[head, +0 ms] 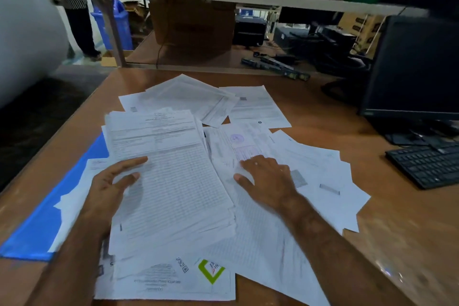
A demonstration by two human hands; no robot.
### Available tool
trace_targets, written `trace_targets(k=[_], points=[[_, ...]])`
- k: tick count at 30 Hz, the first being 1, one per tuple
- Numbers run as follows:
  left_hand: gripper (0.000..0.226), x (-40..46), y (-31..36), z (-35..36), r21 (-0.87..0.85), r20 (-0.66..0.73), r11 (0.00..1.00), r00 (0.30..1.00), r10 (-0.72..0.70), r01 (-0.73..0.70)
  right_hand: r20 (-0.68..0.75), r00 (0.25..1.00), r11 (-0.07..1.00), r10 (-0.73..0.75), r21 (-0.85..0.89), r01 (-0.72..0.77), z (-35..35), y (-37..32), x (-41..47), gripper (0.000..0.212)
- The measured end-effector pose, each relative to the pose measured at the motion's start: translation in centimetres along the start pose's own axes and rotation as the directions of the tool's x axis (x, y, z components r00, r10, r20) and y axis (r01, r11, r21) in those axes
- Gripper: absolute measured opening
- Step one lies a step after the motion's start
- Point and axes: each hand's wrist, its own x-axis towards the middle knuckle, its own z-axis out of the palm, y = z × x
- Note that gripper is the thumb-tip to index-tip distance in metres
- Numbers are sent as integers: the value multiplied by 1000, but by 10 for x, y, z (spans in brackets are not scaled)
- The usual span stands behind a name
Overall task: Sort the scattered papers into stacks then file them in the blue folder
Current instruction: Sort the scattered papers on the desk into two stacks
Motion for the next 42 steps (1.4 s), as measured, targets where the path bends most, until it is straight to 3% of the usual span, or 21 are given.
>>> trace_targets(k=[7, 12, 16, 18, 22, 25, 28, 29, 31, 33, 35, 37, 40, 42], points=[[36, -7, 9, 4, -42, -29, 999, 999, -16, 15, -117, 969, 964, 218, 179, -196, -21, 21, -22, 49], [34, -11, 9, 4, -57, -25, 998, 1000, -9, 7, 81, 879, 881, 469, 21, -472, -29, 34, -4, 102], [34, -8, 7, 3, -48, -22, 999, 999, -24, 23, 134, 856, 838, 499, 176, -516, -38, 42, 13, 120], [35, -8, 7, 3, -58, -19, 998, 999, -31, 30, 141, 853, 791, 503, 323, -519, -36, 52, 26, 114], [35, -8, 9, 3, -55, -20, 998, 1000, -18, 17, 36, 850, 704, 525, 543, -458, -31, 72, 43, 62], [36, -7, 10, 2, -71, -8, 997, 1000, -19, 18, -142, 887, 784, 439, 543, -301, -67, 77, 46, 40], [35, -7, 11, 2, -74, -4, 997, 1000, -10, 10, -279, 927, 798, 252, 602, -36, -133, 77, 42, 42], [35, -7, 10, 2, -72, -7, 997, 1000, -4, 3, -242, 959, 762, 146, 646, 47, -159, 74, 35, 44], [35, -6, 9, 2, -61, -9, 998, 1000, 6, -7, -32, 993, 666, -115, 739, 101, -202, 65, 16, 50], [35, -6, 8, 1, -52, -8, 999, 1000, -1, 0, 182, 938, 640, -293, 767, 51, -231, 56, 0, 55], [35, -7, 8, 1, -67, -6, 998, 1000, -12, 12, 319, 874, 676, -365, 736, 14, -241, 48, -2, 56], [35, -8, 9, 1, -70, -9, 998, 1000, -10, 9, 434, 837, 801, -333, 599, 8, -231, 38, 9, 54], [35, -10, 9, 1, -70, -12, 997, 1000, -12, 11, 535, 835, 991, -130, 93, 96, -176, 23, 34, 65], [35, -9, 8, 1, -76, -16, 997, 1000, -14, 13, 462, 880, 963, -111, -170, 211, -126, 13, 42, 68]])
